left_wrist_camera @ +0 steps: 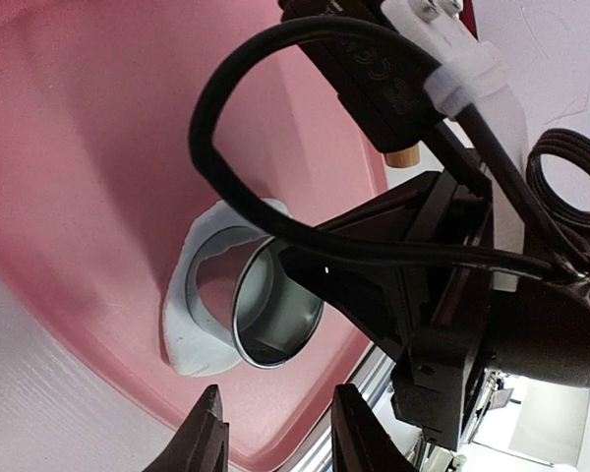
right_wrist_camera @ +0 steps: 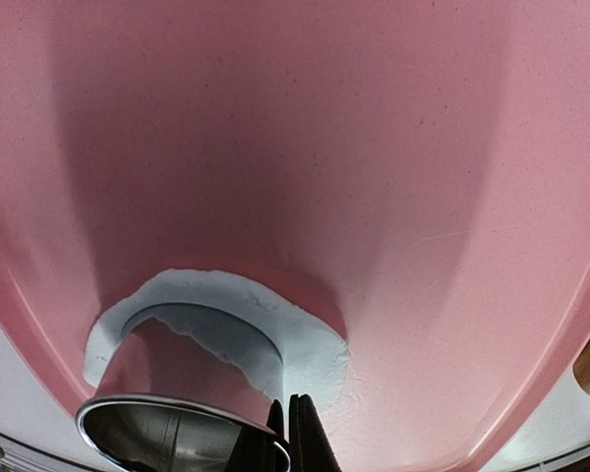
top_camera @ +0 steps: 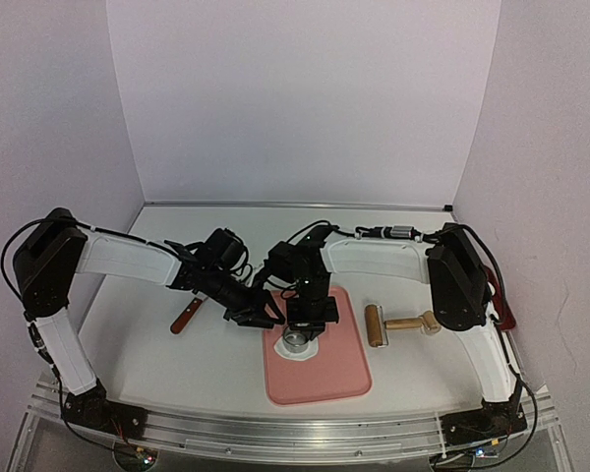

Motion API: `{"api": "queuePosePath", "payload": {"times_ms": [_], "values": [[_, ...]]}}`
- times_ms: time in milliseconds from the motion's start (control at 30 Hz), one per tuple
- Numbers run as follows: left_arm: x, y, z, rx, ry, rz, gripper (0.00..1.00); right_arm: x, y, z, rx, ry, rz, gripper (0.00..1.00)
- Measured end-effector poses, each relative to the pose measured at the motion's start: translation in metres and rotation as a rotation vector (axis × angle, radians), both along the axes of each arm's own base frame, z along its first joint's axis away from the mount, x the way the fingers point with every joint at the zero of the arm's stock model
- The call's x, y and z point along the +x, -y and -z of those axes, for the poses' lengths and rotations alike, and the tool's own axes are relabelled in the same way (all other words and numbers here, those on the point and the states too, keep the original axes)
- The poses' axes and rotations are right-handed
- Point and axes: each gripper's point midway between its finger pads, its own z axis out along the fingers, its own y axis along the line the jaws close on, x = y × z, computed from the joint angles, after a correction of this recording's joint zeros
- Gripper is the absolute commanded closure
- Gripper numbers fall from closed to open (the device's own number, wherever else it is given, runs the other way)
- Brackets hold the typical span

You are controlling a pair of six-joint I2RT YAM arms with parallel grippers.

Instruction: Roll out the dumpling wrappers from the dough

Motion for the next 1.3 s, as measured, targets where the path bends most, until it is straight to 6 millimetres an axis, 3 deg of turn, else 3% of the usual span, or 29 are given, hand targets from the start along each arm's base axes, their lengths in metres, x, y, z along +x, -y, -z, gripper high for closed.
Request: {"api": "queuePosePath", "payload": {"times_ms": [133,367,700,1300], "values": [[-0.003,0.004,-0.001,-0.016,-0.004,0.015,0.66,0.0,0.0,0.0,0.0,0.0,0.0,1.0],[-0.006,0.003,0.023,0.023,-0.046,0.019,0.68,0.0,0.0,0.001,0.0,-0.001,0.0,1.0],[-0.007,0.002,0.042,0.054,-0.07,0.027,0.68,-0.001,0.0,0.001,0.002,-0.004,-0.004,1.0],[-0.007,0.007,0.045,0.036,-0.027,0.104,0.8,-0.002,0.0,0.005,0.024,-0.021,-0.001,1.0]]}}
